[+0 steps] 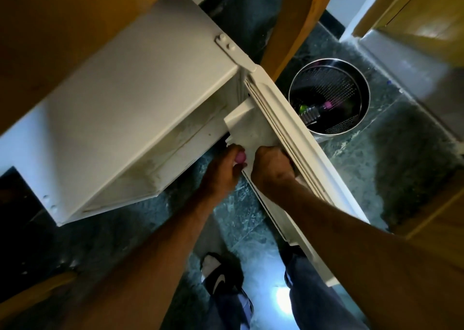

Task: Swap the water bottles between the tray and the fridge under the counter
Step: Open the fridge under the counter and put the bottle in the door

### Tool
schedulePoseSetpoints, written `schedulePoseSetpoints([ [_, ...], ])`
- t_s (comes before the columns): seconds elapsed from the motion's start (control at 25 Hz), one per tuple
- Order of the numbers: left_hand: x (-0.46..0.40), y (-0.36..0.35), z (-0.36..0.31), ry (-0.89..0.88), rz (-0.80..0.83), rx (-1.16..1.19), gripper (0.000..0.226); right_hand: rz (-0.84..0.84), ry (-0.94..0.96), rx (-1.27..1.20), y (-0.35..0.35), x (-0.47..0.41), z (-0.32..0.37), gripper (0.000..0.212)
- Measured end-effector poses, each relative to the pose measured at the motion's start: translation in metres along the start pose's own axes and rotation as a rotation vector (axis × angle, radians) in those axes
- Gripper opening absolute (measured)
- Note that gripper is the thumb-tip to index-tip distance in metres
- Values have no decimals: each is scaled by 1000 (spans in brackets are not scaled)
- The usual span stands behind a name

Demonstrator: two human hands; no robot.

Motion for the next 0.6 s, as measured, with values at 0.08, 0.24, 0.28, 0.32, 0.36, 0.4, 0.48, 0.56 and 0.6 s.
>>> schedulePoseSetpoints([
  [0.08,39,15,-12,11,-128,40,32,-97,93,55,18,27,7,10],
  [0.24,105,47,-37,63,-353,152,46,-309,348,83,65,100,17,14],
  [0.28,115,56,-44,84,-408,155,43,-345,379,42,81,110,20,16],
  [0.32,125,67,-54,96,-464,164,38,-372,421,47,99,121,26,18],
  [0.36,132,78,-66,97,-509,181,34,-400,458,65,119,131,31,19],
  [0.4,134,86,-74,94,-540,200,30,-423,496,92,134,135,34,21],
  [0.48,137,106,-94,57,-606,194,28,-456,556,218,163,145,37,25],
  [0.56,135,120,-109,13,-632,142,25,-436,585,413,182,140,27,32],
  [0.6,136,126,-116,-2,-638,118,24,-394,578,533,187,133,17,37],
])
Point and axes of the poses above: each hand's wrist, its own x-axis away from the middle knuckle, its own y-axis out of the back of the hand, z = x × y, the point moved 4 cm from there along -x, towards the middle knuckle, and after that the axes turned 2 degrees about y, right-handed, at the moved point
